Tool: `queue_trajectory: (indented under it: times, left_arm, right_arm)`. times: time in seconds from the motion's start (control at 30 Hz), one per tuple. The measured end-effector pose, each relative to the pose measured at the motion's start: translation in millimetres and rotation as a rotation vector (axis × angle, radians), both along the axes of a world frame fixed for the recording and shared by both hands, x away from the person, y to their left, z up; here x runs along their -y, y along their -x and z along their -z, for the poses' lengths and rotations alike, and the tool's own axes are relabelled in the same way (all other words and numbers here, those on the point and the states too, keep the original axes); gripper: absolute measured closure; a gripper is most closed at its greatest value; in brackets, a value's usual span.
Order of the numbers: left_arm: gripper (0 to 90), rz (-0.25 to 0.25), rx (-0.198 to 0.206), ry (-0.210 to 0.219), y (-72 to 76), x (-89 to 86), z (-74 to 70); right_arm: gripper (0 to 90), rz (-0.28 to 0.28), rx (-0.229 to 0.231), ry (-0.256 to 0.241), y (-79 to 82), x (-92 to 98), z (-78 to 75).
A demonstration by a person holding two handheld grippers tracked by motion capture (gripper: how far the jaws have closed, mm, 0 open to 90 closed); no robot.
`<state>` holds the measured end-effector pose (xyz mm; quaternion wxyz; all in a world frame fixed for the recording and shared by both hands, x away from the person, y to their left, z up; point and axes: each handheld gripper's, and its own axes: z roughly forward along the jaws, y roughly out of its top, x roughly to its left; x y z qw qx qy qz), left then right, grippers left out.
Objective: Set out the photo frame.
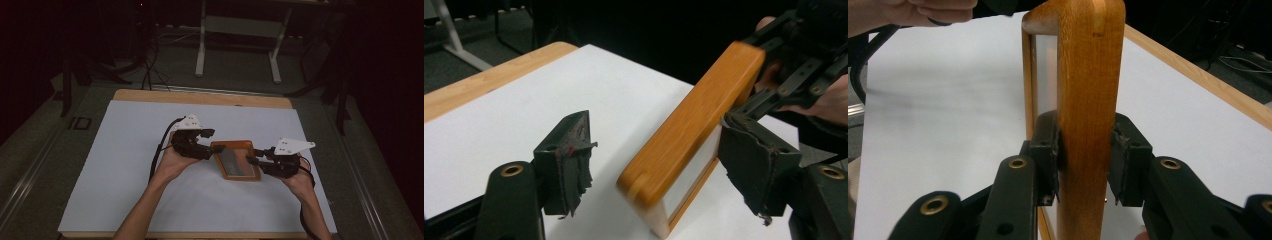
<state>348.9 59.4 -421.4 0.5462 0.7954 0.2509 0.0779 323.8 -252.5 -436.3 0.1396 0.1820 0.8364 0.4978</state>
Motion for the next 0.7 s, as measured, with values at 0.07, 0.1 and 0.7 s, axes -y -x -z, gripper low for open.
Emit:
queue_trajectory:
  times: [0.07,0.1,0.7]
  left_arm:
    - [27.7,-0.008,-0.005,-0.016,-1.2,1.8,4.1]
    - [26.8,-0.009,-0.004,-0.021,-1.6,2.5,5.4]
    - [29.4,0.032,-0.050,-0.023,0.1,28.3,47.6]
  right_arm:
    - [68.2,0.001,0.000,0.000,0.2,1.7,0.7]
    - [68.2,0.002,-0.001,0.001,0.5,2.8,1.0]
    - [68.1,0.024,0.009,-0.012,1.4,5.1,4.1]
